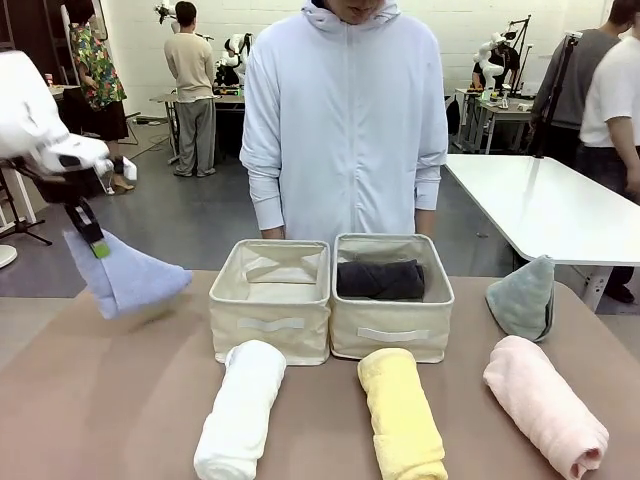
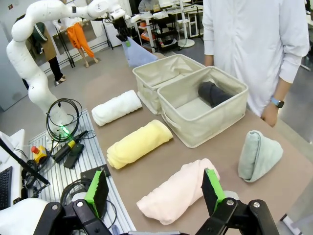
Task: Sort the towels based on their folding style.
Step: Pick up one triangle-folded towel and place it in the left Fabric basket.
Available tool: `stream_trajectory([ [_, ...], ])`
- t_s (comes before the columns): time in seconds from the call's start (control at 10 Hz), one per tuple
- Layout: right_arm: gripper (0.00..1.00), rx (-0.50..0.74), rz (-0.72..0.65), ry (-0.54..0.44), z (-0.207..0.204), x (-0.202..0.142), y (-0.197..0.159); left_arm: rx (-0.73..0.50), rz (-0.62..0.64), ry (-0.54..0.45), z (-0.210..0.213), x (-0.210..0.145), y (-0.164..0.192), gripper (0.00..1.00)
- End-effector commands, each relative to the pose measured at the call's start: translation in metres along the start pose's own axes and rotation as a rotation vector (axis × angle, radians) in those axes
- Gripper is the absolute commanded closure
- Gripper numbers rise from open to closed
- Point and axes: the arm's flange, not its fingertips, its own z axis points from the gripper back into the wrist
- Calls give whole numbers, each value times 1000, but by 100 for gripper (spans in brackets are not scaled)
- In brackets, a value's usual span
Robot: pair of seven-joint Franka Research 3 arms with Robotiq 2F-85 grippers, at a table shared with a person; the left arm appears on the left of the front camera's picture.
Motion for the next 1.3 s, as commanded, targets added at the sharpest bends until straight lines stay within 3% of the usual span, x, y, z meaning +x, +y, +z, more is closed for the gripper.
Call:
stream_trajectory([
  [0.0, 0, 7, 17, -30, 0, 3, -2, 16, -182, 30, 100, -25, -28, 100],
  [0.2, 0, 7, 17, -30, 0, 3, -2, 98, -319, 101, 189, -53, -68, 100],
  [0.5, 0, 7, 17, -30, 0, 3, -2, 105, -369, -36, 250, -84, -102, 100],
  [0.6, 0, 7, 17, -30, 0, 3, -2, 98, -310, -74, 253, -99, -99, 100],
  [0.7, 0, 7, 17, -30, 0, 3, -2, 127, -351, 36, 257, -84, -111, 100],
  [1.0, 0, 7, 17, -30, 0, 3, -2, 127, -351, 36, 257, -84, -111, 100],
  [1.1, 0, 7, 17, -30, 0, 3, -2, 117, -352, 12, 257, -88, -108, 83],
  [1.2, 0, 7, 17, -30, 0, 3, -2, 146, -421, 10, 254, -73, -117, 83],
])
